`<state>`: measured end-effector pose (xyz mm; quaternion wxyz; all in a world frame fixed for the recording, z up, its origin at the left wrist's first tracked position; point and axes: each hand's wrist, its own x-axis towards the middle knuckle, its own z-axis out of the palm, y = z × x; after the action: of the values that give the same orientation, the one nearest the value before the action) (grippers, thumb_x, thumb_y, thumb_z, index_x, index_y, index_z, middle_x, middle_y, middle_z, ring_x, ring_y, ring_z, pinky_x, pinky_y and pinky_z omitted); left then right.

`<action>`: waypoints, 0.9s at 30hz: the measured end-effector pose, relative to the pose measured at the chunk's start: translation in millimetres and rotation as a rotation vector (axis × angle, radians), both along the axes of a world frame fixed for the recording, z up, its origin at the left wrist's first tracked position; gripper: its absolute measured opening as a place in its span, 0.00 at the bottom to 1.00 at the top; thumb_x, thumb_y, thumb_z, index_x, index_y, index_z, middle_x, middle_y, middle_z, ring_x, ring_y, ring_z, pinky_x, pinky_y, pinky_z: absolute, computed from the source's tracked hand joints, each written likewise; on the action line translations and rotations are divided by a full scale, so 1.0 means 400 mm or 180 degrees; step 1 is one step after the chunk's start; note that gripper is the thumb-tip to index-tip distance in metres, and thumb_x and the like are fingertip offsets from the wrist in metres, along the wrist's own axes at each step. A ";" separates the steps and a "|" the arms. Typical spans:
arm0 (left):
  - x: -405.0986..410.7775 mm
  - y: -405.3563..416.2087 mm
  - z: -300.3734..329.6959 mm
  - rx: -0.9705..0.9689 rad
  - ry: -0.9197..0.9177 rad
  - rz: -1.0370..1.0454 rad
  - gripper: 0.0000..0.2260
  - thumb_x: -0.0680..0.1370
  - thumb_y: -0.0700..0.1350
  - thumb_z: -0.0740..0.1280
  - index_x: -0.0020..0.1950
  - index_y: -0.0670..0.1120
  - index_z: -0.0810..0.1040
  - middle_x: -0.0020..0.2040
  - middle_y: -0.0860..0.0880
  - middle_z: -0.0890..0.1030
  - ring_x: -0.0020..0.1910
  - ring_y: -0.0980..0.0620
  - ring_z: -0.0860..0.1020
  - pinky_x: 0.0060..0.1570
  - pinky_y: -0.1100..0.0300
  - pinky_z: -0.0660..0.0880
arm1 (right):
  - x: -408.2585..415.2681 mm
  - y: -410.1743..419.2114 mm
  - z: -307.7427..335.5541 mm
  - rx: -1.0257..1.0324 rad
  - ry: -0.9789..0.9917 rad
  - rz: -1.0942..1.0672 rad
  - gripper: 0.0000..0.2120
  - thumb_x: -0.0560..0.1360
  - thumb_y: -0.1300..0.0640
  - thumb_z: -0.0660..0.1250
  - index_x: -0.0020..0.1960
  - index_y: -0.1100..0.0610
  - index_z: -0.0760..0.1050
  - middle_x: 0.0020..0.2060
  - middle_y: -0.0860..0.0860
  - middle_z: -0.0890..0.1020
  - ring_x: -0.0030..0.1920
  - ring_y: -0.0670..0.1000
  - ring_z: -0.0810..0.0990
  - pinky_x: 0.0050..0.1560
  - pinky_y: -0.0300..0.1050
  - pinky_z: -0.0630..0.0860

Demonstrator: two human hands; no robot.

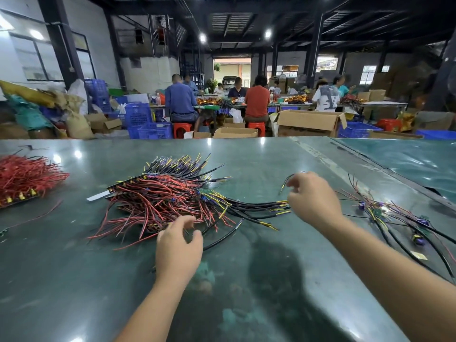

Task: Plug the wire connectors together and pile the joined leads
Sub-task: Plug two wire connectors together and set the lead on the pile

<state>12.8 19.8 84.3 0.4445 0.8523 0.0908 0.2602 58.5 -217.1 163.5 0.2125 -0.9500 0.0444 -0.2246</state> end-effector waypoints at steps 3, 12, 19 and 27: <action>-0.011 0.003 -0.009 0.1215 0.0826 -0.0156 0.15 0.74 0.54 0.67 0.61 0.56 0.76 0.58 0.54 0.78 0.60 0.47 0.70 0.60 0.56 0.69 | -0.065 0.108 -0.054 0.0287 -0.0120 0.0558 0.13 0.73 0.60 0.60 0.50 0.50 0.80 0.51 0.50 0.79 0.54 0.54 0.76 0.51 0.46 0.74; -0.024 0.004 0.004 0.1176 0.0610 -0.0016 0.09 0.77 0.45 0.65 0.53 0.57 0.78 0.52 0.56 0.80 0.53 0.51 0.78 0.50 0.58 0.74 | -0.135 0.160 -0.219 0.0531 0.0279 0.0993 0.13 0.73 0.62 0.58 0.49 0.49 0.78 0.45 0.42 0.75 0.52 0.47 0.74 0.48 0.43 0.72; -0.022 0.015 0.008 0.0783 0.0709 -0.0269 0.11 0.73 0.39 0.69 0.52 0.53 0.81 0.47 0.55 0.83 0.48 0.54 0.80 0.52 0.63 0.73 | -0.140 0.154 -0.224 0.0716 0.0187 0.1067 0.13 0.72 0.63 0.58 0.46 0.49 0.79 0.41 0.41 0.75 0.49 0.46 0.74 0.48 0.44 0.73; -0.055 -0.024 0.064 -0.2779 0.0798 -0.1608 0.08 0.74 0.29 0.66 0.50 0.40 0.79 0.38 0.46 0.82 0.33 0.54 0.77 0.35 0.65 0.76 | -0.161 0.173 -0.190 0.1912 0.0405 0.1908 0.08 0.79 0.52 0.62 0.46 0.44 0.80 0.42 0.39 0.81 0.44 0.36 0.76 0.46 0.30 0.69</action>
<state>-9.4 10.1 110.0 0.7933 0.6075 0.0349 -0.0213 -5.8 -147.9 87.6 0.5324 -0.8287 -0.1572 -0.0710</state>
